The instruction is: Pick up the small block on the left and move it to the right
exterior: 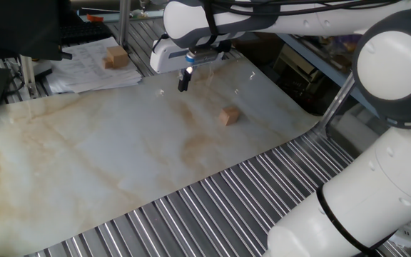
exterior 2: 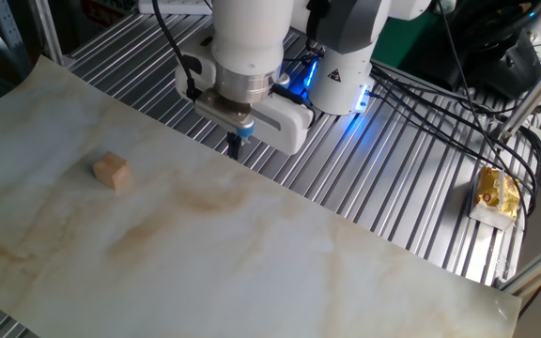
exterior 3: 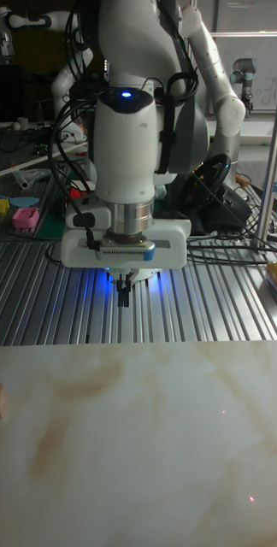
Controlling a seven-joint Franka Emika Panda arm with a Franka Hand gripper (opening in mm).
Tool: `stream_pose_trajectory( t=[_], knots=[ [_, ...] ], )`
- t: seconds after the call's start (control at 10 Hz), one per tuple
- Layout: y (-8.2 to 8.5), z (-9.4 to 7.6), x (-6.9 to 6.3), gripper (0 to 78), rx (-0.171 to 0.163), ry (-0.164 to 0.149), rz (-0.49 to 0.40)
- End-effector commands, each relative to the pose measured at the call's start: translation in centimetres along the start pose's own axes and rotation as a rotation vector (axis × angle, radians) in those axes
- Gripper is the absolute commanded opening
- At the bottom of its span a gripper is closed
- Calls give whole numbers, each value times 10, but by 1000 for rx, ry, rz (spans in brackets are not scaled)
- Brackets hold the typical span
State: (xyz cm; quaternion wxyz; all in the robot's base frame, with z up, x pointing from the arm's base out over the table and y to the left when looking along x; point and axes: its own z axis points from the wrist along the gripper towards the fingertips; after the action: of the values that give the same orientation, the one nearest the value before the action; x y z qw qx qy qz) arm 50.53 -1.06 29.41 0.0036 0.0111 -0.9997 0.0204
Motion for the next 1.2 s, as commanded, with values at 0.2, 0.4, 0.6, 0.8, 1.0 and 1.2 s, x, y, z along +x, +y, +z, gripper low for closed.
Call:
stream_pose_trajectory(
  t=[0.2,0.4,0.6,0.8,1.0,1.2],
  knots=[
    [0,-1,0,0,4,-10,30],
    [0,-1,0,0,0,-13,32],
    [0,-1,0,0,-2,-13,32],
    [-1,0,0,0,-1,-13,20],
    [-5,1,0,0,-1,-13,10],
    [-6,0,-1,0,2,-13,3]
  ],
)
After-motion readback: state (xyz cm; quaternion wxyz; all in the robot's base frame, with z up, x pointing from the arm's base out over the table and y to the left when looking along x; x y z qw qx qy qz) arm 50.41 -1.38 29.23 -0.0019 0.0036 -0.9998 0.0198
